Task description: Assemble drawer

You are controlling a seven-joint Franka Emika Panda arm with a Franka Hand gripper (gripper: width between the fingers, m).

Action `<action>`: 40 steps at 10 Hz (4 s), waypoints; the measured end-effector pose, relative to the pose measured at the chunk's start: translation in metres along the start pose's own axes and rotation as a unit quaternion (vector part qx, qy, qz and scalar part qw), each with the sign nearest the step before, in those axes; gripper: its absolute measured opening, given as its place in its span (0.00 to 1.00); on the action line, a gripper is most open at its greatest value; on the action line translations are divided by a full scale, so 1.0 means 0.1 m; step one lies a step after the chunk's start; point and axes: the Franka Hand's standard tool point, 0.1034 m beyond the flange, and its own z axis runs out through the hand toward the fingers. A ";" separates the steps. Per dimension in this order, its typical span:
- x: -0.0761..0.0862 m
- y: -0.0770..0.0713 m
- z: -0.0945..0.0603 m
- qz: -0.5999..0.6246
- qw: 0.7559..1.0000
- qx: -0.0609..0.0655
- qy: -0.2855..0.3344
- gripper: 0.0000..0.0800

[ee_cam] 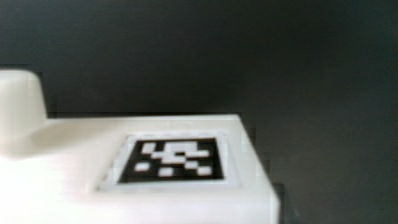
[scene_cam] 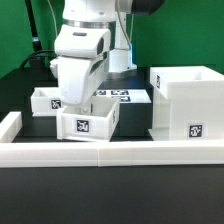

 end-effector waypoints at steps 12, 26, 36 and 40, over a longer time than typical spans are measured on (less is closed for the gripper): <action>0.17 -0.02 0.10 -0.041 0.999 -0.020 0.002 0.05; 0.51 -0.02 0.13 -0.014 0.999 -0.037 0.018 0.05; 0.75 0.02 0.11 -0.068 0.997 -0.035 -0.001 0.05; 0.76 0.00 0.11 -0.077 0.997 -0.032 -0.005 0.05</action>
Offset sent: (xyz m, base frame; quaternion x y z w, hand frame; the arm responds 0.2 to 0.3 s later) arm 0.0000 0.0000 0.0000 0.0000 0.0000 0.0000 1.0000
